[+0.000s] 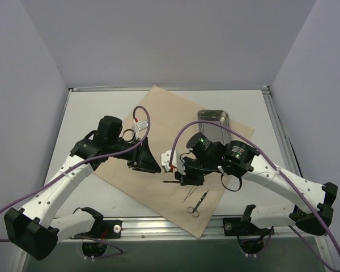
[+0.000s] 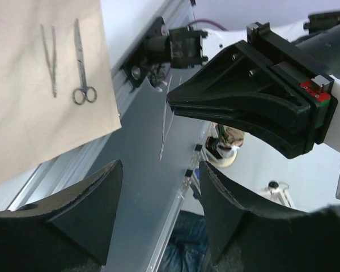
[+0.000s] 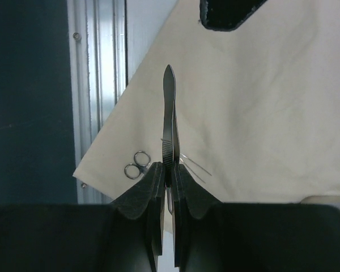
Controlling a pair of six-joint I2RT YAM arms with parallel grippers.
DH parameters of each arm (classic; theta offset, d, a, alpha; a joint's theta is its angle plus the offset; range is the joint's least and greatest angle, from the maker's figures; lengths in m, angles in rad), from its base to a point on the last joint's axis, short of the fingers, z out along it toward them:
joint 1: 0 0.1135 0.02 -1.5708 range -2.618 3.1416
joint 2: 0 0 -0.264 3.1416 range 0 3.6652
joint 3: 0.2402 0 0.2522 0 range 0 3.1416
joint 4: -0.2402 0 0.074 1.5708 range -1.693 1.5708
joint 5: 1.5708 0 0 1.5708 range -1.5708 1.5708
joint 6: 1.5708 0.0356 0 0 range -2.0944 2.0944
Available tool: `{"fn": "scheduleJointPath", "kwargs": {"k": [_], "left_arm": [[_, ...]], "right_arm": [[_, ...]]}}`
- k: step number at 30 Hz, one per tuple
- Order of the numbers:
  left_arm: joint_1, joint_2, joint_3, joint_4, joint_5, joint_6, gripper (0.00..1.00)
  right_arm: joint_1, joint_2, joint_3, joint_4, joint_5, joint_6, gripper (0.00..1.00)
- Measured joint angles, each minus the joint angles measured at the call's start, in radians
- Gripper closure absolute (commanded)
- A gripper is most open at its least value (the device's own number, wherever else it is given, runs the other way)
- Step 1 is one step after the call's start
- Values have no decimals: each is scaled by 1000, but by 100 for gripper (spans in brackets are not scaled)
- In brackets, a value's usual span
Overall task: Open and lay out the surgical kit
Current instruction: Place the medical item in the surgical kit.
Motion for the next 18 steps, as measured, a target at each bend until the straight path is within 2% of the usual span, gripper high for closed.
{"fn": "scheduleJointPath", "kwargs": {"k": [9,13,18], "left_arm": [[-108,5,-50,6,54,1,38],[-172,22,-51,26,69,0,40],[-199,44,-51,53,106,-1,41]], "right_arm": [[126,-53,13,-61,-48,-11,100],[141,-52,28,-84,-63,-16,100],[145,-48,43,-97,-63,-30,100]]}}
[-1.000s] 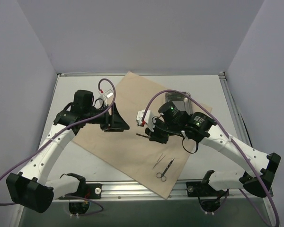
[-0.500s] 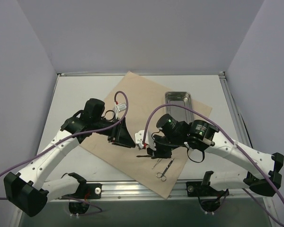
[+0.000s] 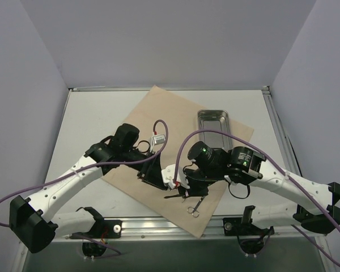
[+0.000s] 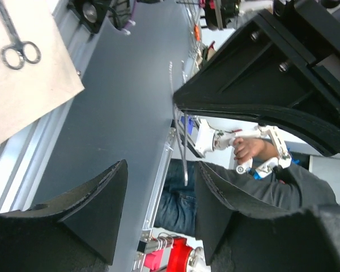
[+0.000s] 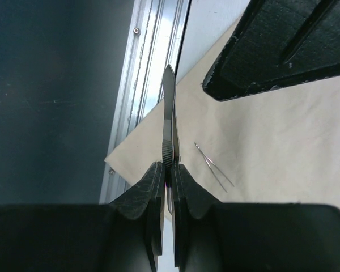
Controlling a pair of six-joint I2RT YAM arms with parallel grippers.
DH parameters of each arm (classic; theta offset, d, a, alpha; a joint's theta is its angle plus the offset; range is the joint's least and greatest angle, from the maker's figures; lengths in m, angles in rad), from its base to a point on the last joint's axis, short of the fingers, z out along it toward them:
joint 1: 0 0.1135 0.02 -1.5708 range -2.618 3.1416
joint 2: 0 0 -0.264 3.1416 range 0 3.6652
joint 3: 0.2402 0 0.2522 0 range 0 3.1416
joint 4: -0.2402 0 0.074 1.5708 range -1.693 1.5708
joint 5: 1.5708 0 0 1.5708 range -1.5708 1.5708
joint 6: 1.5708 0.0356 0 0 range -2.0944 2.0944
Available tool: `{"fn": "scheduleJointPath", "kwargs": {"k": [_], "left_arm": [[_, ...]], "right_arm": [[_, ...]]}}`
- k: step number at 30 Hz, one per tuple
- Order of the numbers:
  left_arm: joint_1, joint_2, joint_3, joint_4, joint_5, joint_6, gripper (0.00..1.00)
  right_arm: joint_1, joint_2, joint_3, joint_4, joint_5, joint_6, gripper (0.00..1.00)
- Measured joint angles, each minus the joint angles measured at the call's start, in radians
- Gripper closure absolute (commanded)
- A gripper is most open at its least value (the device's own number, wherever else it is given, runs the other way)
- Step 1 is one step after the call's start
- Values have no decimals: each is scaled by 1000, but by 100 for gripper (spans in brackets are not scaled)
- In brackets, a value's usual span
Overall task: Open and lay out the surgical kit
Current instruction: Place the medical item in the surgical kit.
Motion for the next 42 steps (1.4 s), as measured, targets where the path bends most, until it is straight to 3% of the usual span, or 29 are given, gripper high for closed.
{"fn": "scheduleJointPath", "kwargs": {"k": [18,26,38,42], "left_arm": [[-74,68,29,1,76,-14,46],[-79,68,38,-25,71,1,57],[-85,68,38,-51,64,7,56],[-89,68,42,-64,55,9,67]], "right_arm": [[0,34,5,20,26,-29,100],[0,58,5,26,42,-30,100],[0,60,13,38,63,-28,100],[0,61,17,50,72,-25,100]]}}
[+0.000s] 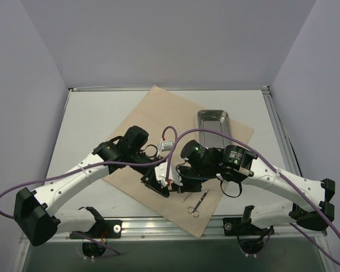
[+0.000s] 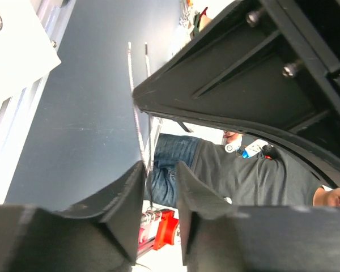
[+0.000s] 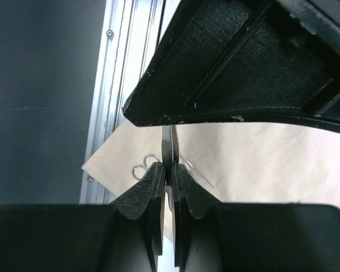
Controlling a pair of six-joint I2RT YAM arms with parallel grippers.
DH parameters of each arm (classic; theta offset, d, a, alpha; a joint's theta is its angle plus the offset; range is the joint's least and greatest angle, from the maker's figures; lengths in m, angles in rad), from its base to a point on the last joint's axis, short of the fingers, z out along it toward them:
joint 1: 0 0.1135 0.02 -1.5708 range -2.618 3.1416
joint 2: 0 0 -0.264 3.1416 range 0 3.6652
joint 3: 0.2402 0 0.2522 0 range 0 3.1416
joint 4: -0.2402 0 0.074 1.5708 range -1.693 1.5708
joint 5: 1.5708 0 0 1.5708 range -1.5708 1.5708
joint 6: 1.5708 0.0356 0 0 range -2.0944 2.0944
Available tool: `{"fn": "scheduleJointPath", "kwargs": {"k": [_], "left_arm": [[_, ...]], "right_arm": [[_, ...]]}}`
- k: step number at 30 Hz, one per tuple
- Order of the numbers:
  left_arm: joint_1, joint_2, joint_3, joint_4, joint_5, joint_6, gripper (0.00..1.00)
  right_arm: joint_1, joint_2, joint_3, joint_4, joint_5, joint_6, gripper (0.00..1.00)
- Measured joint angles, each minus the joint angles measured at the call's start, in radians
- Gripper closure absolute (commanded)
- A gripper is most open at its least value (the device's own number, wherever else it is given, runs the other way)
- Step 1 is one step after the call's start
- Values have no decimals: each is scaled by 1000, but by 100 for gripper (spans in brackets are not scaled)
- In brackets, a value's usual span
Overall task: Open and lay out the surgical kit
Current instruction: Place the medical item in the surgical kit.
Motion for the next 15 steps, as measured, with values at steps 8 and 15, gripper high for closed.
{"fn": "scheduleJointPath", "kwargs": {"k": [8,15], "left_arm": [[-1,9,23,-56,-60,30,98],[-2,-3,71,-101,-275,90,98]], "right_arm": [[0,2,10,0,15,14,79],[-2,-44,-19,92,129,131,29]]}}
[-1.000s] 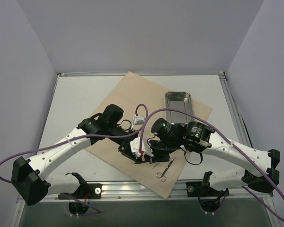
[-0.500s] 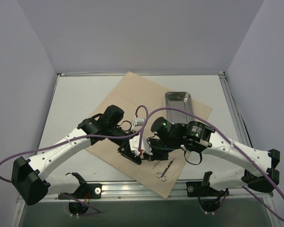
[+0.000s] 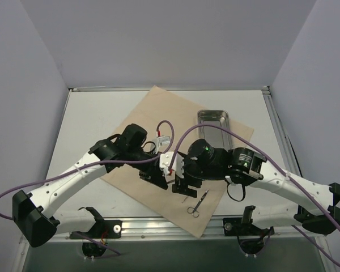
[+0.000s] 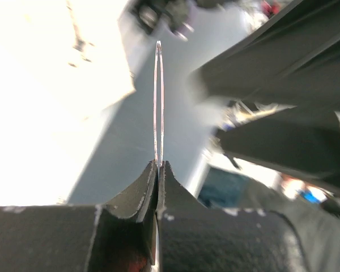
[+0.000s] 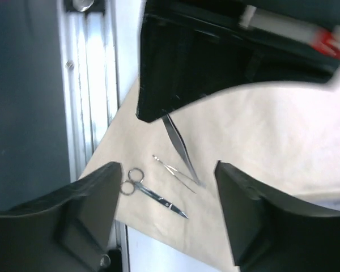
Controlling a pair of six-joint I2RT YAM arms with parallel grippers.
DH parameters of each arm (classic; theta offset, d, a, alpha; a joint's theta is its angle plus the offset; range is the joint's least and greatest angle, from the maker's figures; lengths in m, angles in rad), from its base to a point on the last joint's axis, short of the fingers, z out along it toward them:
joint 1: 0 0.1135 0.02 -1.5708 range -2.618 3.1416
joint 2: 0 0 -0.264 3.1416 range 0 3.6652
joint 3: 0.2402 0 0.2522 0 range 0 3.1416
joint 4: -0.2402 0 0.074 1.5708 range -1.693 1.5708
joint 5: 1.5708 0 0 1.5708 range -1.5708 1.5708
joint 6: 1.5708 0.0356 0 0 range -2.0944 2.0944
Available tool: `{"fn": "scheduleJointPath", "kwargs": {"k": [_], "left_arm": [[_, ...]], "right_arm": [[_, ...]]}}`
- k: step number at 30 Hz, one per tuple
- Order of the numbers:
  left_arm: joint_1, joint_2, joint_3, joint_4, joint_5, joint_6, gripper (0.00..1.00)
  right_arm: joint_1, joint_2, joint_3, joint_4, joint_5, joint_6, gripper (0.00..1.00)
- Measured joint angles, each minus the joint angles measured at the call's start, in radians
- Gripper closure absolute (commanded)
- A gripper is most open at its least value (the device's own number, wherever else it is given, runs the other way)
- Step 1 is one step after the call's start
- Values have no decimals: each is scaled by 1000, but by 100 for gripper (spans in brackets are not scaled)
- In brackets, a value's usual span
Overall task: Open and lay out the surgical kit
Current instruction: Place the medical item in the surgical kit.
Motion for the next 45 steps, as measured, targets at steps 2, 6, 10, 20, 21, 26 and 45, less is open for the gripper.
{"fn": "scheduleJointPath", "kwargs": {"k": [2,6,10,20,21,26,45], "left_arm": [[0,-25,-15,19,-72,3,98],[-3,-82,-89,99,-215,4,98],[-37,-88,-170,206,-384,9,98],[-263,-26,-307,505,-885,66,98],[-286,-13,-325,541,-926,71,98],[-377,104,-353,634,-1081,79,98],[-457,304,-391,822,-1181,6,98]], "right_arm": [[-9,-60,-21,35,70,70,19],[-55,-154,-21,80,272,251,2],[-211,-124,25,61,432,447,1],[-616,129,8,1,380,773,0],[-626,124,8,0,370,785,0],[-708,103,8,3,311,822,0],[-916,102,12,-19,202,774,0]]}}
